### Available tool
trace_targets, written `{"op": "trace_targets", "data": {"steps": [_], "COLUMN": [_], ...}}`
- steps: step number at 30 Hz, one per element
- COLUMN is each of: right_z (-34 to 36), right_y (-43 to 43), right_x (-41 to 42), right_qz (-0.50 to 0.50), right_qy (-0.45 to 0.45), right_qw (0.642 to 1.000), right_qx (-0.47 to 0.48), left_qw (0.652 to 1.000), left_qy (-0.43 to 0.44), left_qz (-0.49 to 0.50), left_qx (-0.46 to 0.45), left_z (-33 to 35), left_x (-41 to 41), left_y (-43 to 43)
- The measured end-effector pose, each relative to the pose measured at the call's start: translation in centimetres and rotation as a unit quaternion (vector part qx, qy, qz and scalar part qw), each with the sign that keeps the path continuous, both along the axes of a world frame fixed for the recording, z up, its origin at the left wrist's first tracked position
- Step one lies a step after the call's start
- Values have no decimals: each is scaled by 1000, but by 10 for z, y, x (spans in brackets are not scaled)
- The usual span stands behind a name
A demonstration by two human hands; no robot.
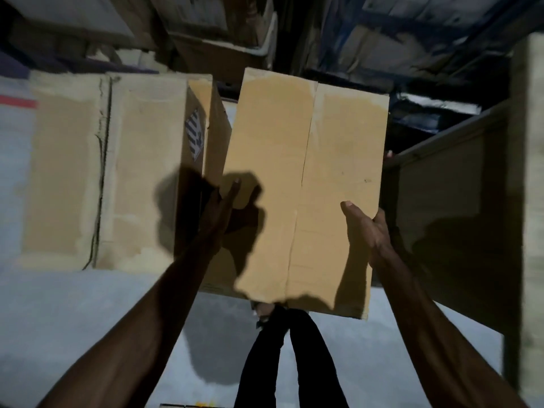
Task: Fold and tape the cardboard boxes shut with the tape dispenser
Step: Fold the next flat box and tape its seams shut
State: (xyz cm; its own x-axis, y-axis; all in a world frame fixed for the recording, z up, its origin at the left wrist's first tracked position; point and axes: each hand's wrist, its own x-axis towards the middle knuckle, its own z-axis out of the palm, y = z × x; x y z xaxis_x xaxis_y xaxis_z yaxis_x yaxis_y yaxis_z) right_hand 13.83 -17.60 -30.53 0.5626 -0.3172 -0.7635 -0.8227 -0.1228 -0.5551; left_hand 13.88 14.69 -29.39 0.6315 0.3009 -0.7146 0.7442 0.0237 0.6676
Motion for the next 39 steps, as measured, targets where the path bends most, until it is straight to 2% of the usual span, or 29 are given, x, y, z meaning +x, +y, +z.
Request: {"op": "trace_targets", "data": {"steps": [4,7,10,13,17,25,29,34,39], "right_z": [112,193,263,323,379,430,452,444,410], "right_y": [-2,-1,2,1,-11,-91,-149,-255,-382], "right_x": [-7,-12,-22,-43,-74,-142,-184,-235,-269], "right_qz": [13,21,16,10,13,-92,-158,-206,-197], "right_qy": [-66,-100,-143,-166,-201,-231,-230,-231,-220], "right_qw": [997,993,988,985,979,968,960,951,954], "right_qx": [-38,-51,-46,-37,-38,-38,-9,-11,-59], "left_qw": [998,997,986,971,956,941,942,922,918], "left_qy": [2,-15,-27,-53,-101,-185,-229,-217,-194], "left_qz": [-48,-26,-10,-16,-30,-91,-133,-225,-256], "left_qx": [46,65,164,232,275,269,205,230,233], "left_z": [95,176,246,298,342,383,387,383,366], "left_x": [-6,-15,-30,-54,-80,-95,-103,-123,-152], "left_y": [-2,-4,-3,2,-3,-89,-165,-280,-402]}}
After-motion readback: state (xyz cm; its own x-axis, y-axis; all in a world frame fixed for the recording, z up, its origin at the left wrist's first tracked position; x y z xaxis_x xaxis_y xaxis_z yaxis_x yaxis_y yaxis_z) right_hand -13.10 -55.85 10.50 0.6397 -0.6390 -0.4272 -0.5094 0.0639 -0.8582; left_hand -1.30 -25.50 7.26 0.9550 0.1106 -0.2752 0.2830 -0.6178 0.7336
